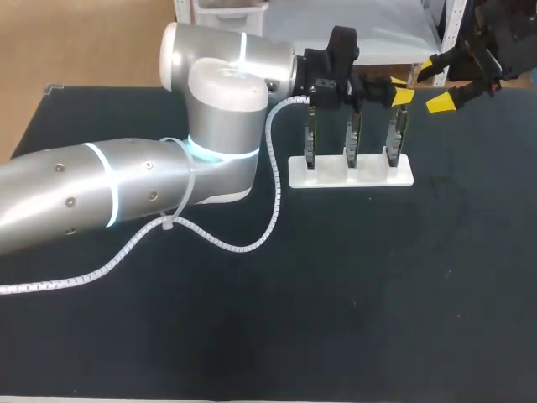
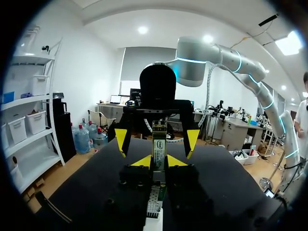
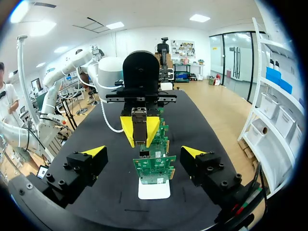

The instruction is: Pick up the optical module with the left hand, and insert it into the network port with the right hand.

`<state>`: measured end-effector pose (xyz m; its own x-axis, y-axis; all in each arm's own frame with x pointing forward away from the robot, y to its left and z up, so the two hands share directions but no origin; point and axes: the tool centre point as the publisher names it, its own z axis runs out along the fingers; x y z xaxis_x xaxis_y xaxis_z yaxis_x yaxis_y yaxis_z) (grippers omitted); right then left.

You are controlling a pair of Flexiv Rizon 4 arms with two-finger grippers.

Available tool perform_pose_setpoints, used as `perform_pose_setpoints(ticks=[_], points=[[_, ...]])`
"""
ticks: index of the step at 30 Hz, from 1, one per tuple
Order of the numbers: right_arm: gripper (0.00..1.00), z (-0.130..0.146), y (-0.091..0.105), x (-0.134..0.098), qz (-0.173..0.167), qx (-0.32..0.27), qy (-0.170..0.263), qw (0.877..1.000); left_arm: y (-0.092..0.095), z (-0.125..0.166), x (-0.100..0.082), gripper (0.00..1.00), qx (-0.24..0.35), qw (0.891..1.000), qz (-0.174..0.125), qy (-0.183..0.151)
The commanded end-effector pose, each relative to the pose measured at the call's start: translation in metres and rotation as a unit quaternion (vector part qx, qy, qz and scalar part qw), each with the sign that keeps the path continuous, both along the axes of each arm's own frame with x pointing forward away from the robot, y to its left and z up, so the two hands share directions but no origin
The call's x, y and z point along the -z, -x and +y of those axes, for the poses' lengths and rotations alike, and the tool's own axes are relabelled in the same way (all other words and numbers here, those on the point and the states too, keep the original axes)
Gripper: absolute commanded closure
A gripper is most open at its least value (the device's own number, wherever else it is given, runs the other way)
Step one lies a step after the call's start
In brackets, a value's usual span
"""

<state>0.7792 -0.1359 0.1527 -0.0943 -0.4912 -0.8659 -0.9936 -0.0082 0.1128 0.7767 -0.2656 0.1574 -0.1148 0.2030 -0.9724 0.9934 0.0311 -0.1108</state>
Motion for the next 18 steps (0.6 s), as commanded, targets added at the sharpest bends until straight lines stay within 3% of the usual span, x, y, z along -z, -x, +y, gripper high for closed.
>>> perform_pose_setpoints(ticks=[1, 9, 18], points=[[0.0, 0.0, 0.002, 0.0, -0.002, 0.002, 0.001, 1.0, -0.002, -0.001, 0.0, 1.0, 0.002, 1.0, 0.001, -0.002], [0.0, -0.006, -0.002, -0.008, -0.02, 0.035, 0.012, 0.999, -0.002, -0.001, 0.0, 1.0, 0.002, 1.0, 0.001, -0.002], [0.0, -0.002, -0.003, -0.028, -0.019, 0.021, -0.024, 0.999, -0.002, -0.001, 0.0, 1.0, 0.002, 1.0, 0.001, -0.002]])
